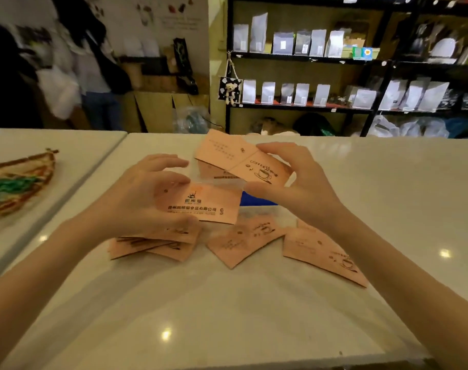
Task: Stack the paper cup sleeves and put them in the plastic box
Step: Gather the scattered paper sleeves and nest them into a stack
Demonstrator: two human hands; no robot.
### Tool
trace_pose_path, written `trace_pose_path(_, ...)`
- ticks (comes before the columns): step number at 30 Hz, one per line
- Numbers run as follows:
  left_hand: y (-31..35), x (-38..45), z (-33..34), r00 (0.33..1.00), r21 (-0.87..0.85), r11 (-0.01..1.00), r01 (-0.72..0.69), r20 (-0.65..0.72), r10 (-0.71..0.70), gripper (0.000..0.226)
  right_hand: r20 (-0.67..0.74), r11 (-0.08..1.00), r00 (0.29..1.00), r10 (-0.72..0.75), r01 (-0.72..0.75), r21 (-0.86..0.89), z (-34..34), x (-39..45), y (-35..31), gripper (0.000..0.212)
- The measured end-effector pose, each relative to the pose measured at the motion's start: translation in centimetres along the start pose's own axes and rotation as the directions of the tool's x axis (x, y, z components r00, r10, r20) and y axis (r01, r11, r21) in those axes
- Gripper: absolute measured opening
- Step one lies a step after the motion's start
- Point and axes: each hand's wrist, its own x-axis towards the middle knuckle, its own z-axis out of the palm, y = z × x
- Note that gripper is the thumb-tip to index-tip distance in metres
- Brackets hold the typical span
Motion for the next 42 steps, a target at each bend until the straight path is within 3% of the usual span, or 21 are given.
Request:
trace_pose_path(6, -3.7, -1.8, 0.1, 0.973, 0.000, 0.974, 0.225, 0.062, -0.224, 0.065, 0.177, 0.991, 0.976, -0.123, 0.130, -0.026, 4.8, 2.4, -1.1, 0.070)
trace_pose_path(9, -5.0, -2.4, 0.5, 0.967, -0.032, 0.968, 0.251, 0.065, -0.248, 0.066, 0.250, 0.986, 0.955, -0.160, 0.165, 0.002, 6.2, 2.7, -1.3, 0.071)
trace_pose_path(14, -5.9, -3.4, 0.7, 0.947, -0.155, 0.941, 0.302, 0.160, -0.278, 0.080, 0.377, 0.979, 0.910, -0.174, 0.202, -0.038, 8.0, 2.4, -1.6, 0.069)
trace_pose_path(17, -6.9, -3.8, 1.0, 0.919, -0.152, 0.914, 0.376, 0.186, -0.348, 0.112, 0.439, 0.967, 0.882, -0.171, 0.235, -0.096, 8.9, 2.0, -1.3, 0.069)
trace_pose_path(20, -6.9, -4.1, 0.9, 0.896, -0.163, 0.892, 0.422, 0.224, -0.383, 0.111, 0.488, 0.926, 0.848, -0.207, 0.330, -0.181, 9.5, 1.5, -0.8, 0.071)
trace_pose_path(26, -4.9, -3.8, 0.5, 0.949, -0.068, 0.961, 0.266, 0.193, -0.249, 0.099, 0.527, 0.873, 0.818, -0.230, 0.412, -0.259, 9.1, 0.8, -0.2, 0.075)
trace_pose_path(31, -1.1, -2.4, 1.4, 0.990, -0.070, 0.994, 0.080, 0.120, -0.071, 0.078, 0.425, 0.893, 0.875, -0.233, 0.365, -0.262, 5.2, 0.3, 0.6, 0.077)
trace_pose_path(34, 1.7, -1.3, 2.5, 0.993, -0.071, 0.996, -0.056, 0.103, 0.063, 0.078, 0.341, 0.922, 0.910, -0.234, 0.319, -0.219, 1.7, -0.7, 1.8, 0.062)
trace_pose_path(38, 5.3, 0.0, 4.1, 0.973, -0.052, 0.988, -0.145, 0.174, 0.152, 0.091, 0.275, 0.965, 0.960, -0.053, 0.121, -0.233, -2.3, -2.7, 3.5, 0.061)
trace_pose_path(42, 7.3, 1.4, 5.7, 0.939, -0.031, 0.985, -0.170, 0.297, 0.171, 0.094, 0.312, 0.958, 0.939, 0.142, -0.050, -0.284, -4.8, -5.0, 5.0, 0.065)
